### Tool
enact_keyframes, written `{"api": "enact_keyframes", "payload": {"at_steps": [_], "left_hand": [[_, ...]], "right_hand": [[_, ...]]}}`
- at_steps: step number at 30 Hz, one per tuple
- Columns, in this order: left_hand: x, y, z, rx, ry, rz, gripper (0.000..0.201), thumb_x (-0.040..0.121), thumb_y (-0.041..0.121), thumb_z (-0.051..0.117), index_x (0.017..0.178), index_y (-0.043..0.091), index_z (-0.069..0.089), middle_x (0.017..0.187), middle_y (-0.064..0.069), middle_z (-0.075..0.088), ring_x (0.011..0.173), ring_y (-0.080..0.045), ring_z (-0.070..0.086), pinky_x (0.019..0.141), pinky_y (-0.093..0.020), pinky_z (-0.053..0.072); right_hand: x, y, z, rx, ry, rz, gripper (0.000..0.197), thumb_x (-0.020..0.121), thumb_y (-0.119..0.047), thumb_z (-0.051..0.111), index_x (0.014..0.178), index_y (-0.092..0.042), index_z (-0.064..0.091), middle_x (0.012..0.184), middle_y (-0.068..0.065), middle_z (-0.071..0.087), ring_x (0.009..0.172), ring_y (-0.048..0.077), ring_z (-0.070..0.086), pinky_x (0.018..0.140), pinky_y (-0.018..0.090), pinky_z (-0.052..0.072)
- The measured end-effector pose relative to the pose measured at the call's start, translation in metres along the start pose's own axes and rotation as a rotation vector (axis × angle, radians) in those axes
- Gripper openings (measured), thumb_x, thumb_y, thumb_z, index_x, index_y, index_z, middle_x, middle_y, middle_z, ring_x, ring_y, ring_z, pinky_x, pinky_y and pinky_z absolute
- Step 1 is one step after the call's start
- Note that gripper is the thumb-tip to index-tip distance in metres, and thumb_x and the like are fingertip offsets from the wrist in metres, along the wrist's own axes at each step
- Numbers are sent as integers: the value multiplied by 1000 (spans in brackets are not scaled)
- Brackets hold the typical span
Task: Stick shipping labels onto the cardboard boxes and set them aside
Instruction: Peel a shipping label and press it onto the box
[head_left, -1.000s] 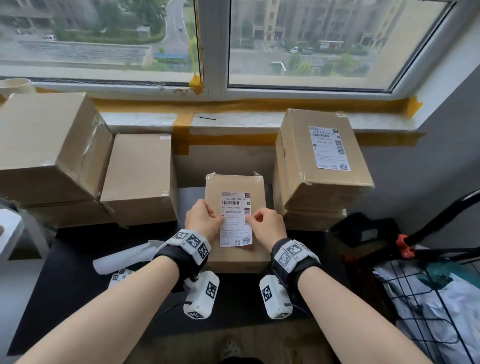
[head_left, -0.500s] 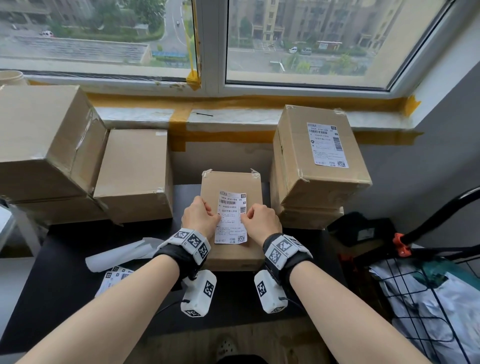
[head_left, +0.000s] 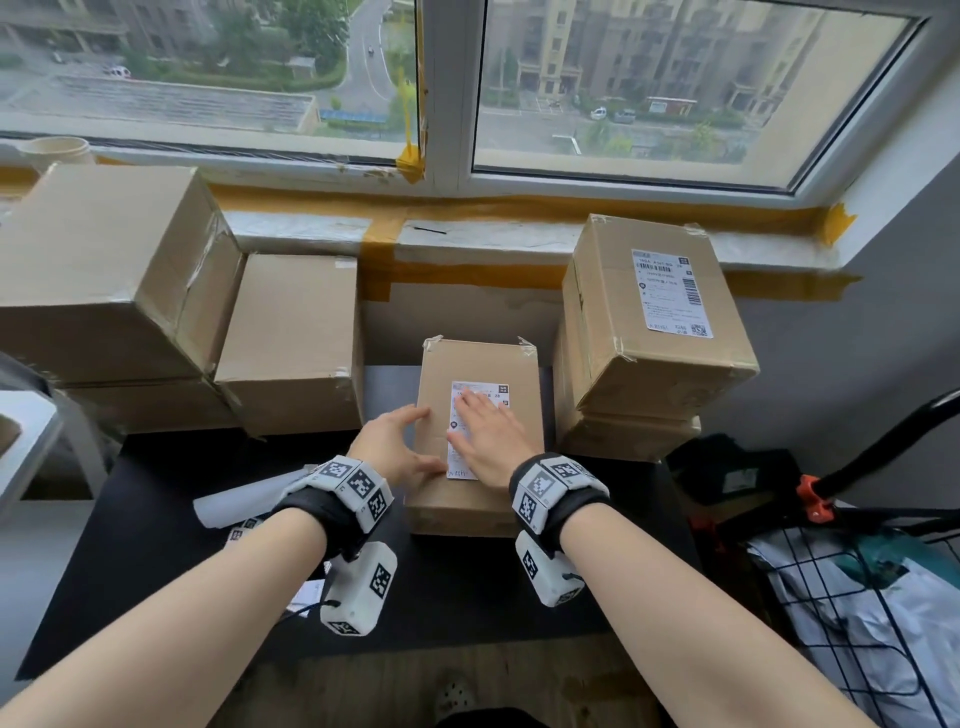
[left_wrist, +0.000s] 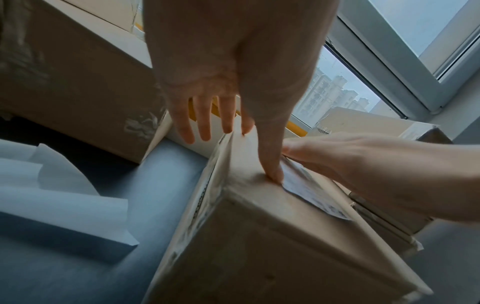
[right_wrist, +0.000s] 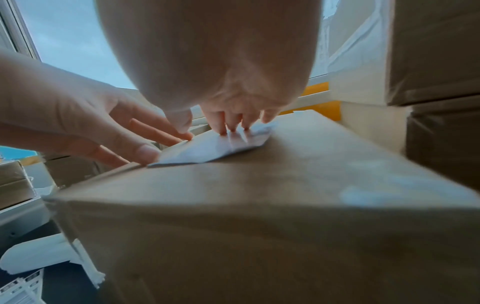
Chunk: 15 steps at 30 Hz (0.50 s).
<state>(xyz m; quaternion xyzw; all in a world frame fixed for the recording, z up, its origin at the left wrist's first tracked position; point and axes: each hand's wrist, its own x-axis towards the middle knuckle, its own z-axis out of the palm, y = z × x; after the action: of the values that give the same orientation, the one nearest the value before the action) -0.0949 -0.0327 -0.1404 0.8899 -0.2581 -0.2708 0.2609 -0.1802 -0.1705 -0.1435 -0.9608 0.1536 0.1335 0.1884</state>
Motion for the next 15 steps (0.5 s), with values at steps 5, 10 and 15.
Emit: {"api": "enact_keyframes", "payload": {"at_steps": [5, 10, 15], "left_hand": [[-2, -5, 4, 38, -55, -67, 100, 60, 50, 81, 144, 38, 27, 135, -3, 53, 116, -21, 55, 96, -30, 46], [-5, -7, 3, -12, -73, -101, 104, 59, 48, 83, 144, 43, 22, 136, 3, 52, 122, -17, 52, 97, -29, 43], [-10, -5, 2, 26, -167, -84, 122, 55, 42, 87, 147, 38, 8, 138, 1, 50, 125, -17, 49, 102, -30, 41]], "right_hand": [[8, -4, 0, 27, -54, -9, 61, 101, -37, 26, 151, -11, 2, 160, 3, -3, 147, 14, -1, 120, 31, 1], [-1, 16, -9, 56, -43, 96, 60, 102, -36, 23, 150, -10, -1, 160, 5, -5, 147, 16, -2, 118, 30, 0], [-17, 18, 0, 16, -31, 111, 59, 102, -34, 22, 150, -8, -1, 160, 6, -4, 147, 16, -2, 120, 29, 0]]}}
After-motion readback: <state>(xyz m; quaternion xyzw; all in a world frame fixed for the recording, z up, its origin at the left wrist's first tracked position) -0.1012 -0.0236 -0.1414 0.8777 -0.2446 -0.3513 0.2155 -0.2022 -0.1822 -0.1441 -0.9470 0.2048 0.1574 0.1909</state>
